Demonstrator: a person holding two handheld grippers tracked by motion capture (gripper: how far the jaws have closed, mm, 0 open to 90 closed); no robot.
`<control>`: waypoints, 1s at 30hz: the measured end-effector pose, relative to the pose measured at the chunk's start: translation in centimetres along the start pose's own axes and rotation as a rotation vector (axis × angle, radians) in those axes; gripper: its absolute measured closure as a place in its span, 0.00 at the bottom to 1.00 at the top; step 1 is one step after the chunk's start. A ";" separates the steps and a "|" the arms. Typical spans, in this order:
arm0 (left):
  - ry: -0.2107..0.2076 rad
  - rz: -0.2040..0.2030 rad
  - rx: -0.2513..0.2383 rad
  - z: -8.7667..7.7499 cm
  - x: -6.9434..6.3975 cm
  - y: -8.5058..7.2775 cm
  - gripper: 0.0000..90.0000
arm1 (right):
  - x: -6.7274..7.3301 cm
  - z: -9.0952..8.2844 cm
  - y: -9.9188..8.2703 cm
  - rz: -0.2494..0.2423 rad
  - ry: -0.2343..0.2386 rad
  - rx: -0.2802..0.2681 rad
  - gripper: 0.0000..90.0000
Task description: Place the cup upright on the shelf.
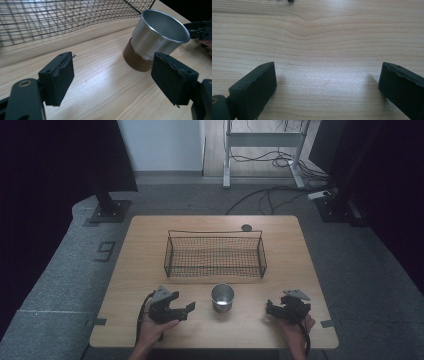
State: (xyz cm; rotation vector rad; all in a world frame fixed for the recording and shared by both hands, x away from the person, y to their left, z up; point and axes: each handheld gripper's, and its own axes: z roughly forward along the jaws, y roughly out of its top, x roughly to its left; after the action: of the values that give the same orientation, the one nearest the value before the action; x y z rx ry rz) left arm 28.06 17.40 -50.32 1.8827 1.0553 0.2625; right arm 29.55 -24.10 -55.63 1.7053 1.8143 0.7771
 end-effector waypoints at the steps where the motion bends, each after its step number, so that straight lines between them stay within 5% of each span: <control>1: 0.000 0.000 0.000 0.0 0.0 0.0 0.21 | 0.0 0.0 0.0 0.000 0.000 0.000 0.02; 30: -0.069 0.064 0.050 2.4 -2.9 1.5 0.20 | 0.0 0.0 0.0 0.006 -0.007 0.001 0.02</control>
State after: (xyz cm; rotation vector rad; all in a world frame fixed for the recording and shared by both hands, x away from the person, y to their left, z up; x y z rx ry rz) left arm 28.53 13.44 -49.71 1.9585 0.9647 0.2086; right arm 29.54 -24.13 -55.61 1.7130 1.8053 0.7721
